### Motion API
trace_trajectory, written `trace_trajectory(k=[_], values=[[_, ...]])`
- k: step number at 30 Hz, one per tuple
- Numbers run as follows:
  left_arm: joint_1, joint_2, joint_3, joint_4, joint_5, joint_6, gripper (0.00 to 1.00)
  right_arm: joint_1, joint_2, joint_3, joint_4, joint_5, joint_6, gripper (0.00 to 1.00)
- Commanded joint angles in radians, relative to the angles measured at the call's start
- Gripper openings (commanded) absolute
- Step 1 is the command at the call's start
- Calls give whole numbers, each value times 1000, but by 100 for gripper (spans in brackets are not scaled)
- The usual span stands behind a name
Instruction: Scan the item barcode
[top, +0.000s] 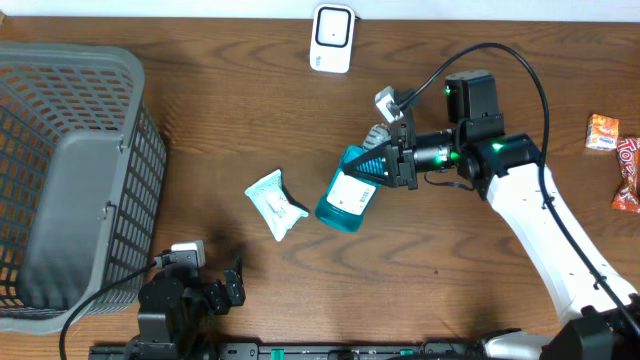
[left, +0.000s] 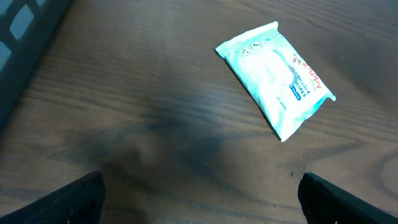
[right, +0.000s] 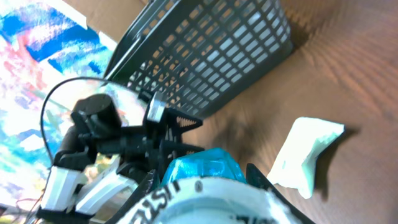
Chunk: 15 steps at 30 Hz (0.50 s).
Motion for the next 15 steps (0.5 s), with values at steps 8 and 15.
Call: trace_trajectory(k=[8,15], values=[[3,-1,-8,-32,13,2,99,99,-55,20,-49,621,-7,2],[3,-1,-8,-32,12,2,99,243,-5,20,31,1172,0,12]])
